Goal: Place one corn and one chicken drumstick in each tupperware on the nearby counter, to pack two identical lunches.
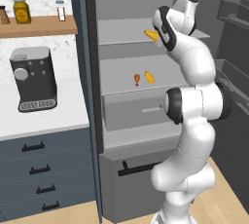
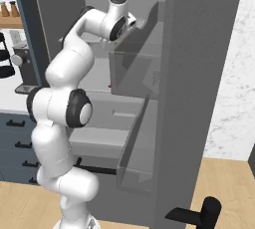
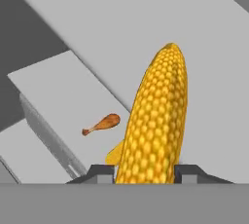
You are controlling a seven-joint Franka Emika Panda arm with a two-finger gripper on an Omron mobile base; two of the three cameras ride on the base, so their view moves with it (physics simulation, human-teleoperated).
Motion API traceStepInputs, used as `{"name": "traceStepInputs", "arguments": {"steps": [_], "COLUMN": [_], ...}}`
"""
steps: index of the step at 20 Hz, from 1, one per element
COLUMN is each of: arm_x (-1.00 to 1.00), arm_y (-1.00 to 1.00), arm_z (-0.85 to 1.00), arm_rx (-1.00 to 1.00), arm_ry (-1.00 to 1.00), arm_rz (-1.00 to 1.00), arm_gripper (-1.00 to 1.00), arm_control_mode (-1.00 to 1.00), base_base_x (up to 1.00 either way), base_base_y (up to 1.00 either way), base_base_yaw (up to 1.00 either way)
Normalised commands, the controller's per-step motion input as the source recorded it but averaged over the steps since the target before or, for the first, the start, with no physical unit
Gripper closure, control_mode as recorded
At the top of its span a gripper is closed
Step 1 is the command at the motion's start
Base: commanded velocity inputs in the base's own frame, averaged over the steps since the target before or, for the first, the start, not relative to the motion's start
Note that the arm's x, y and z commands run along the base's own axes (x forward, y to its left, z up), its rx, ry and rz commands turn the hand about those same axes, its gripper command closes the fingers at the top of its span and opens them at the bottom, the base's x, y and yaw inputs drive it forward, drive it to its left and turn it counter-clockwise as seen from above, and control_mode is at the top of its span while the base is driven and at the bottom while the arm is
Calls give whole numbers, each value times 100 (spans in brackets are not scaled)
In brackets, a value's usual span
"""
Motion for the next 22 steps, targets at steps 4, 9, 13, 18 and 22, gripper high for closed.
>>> {"name": "traceStepInputs", "arguments": {"steps": [4, 9, 13, 18, 22], "arm_x": [-100, -100, -100, -100, -100], "arm_y": [0, 0, 0, 24, 50], "arm_z": [28, 48, 17, -31, -71], "arm_rx": [7, 13, 11, 0, -10], "arm_ry": [0, 4, 10, 17, 20], "arm_rz": [-11, -2, 0, 0, 0], "arm_gripper": [100, 100, 100, 100, 100], "arm_control_mode": [-100, -100, -100, -100, -100], "base_base_x": [0, 0, 0, 0, 0], "base_base_y": [0, 0, 0, 0, 0], "base_base_yaw": [0, 0, 0, 0, 0]}}
